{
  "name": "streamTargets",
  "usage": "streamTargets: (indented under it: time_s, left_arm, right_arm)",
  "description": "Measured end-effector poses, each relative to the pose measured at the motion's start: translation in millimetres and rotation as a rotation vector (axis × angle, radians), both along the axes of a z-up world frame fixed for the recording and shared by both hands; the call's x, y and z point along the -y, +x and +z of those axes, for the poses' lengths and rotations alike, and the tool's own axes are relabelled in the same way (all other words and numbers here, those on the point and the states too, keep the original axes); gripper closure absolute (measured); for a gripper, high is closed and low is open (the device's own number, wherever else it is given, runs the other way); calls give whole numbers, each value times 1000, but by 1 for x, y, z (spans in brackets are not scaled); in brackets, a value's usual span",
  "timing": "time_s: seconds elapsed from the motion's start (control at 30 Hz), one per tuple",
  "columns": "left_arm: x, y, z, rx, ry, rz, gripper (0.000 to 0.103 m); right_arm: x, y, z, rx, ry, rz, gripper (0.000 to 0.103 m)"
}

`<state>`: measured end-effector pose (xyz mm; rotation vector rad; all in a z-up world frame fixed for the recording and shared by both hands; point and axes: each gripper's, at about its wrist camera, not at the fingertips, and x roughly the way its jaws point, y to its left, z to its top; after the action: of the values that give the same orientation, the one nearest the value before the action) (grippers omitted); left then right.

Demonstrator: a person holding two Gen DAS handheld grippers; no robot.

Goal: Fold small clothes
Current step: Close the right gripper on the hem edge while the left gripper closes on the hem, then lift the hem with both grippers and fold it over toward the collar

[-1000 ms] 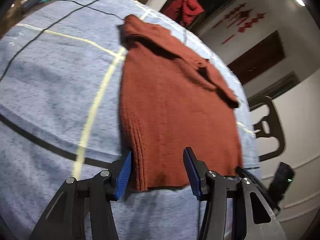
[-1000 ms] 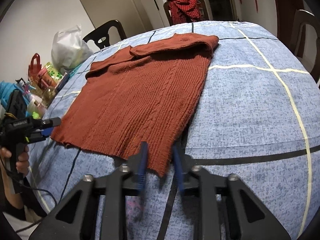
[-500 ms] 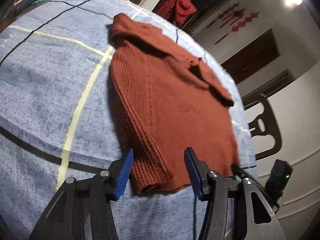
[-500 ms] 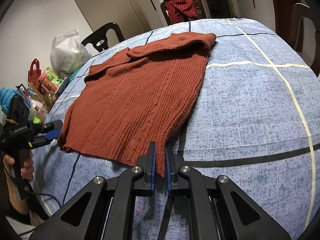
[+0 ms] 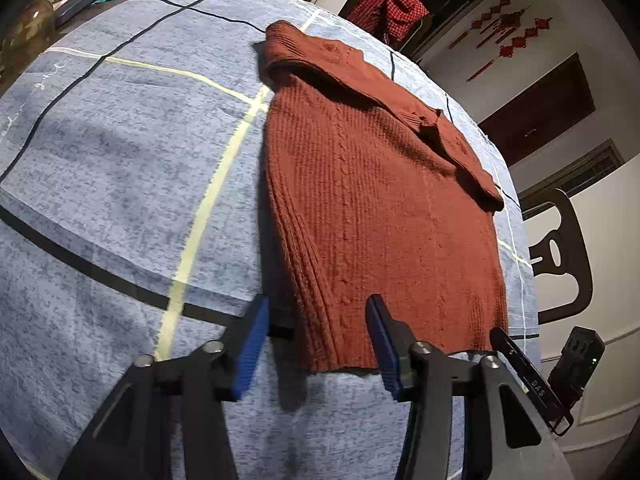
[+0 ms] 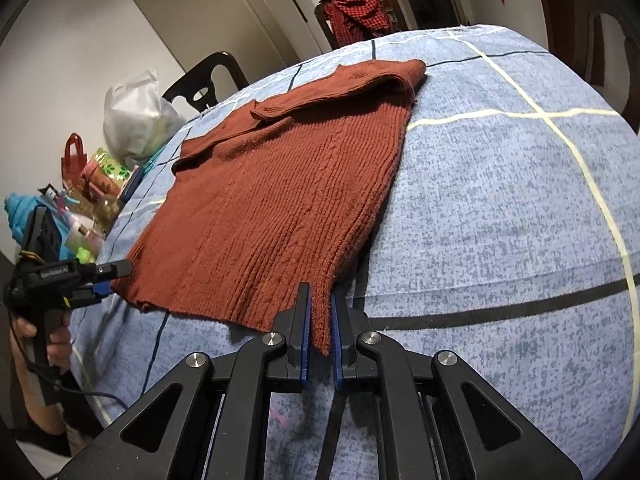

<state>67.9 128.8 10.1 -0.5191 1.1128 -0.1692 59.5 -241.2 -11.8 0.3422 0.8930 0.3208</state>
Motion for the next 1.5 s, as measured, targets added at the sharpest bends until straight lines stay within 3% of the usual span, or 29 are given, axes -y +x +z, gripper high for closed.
streamTargets:
  time_s: [0.17,0.3,0.47,0.6,1.07,1.5]
  left_arm:
    - [-4,0,-2,-3,14,6,70]
    - [0,2,-1,-3,26,-4,74]
    - [6,5,-4,-11,52,-33,92]
    - [7,6,-3,-6,61,-48,94]
    - [-12,-14,31,131,-102,-32,95]
    - [-10,-39,52,187,-152,-58,95]
  right_arm:
    - [6,-2,-2,-39,101,10,89]
    - [6,-3,-1,-31,80,-2,89]
    - [10,-1,-3,-49,132,-23,89]
    - [16,-1,-3,-55,154,-44,96]
    - [28,-14,19,14,257,-38,97]
    - [45,-42,38,64,357,-42,98]
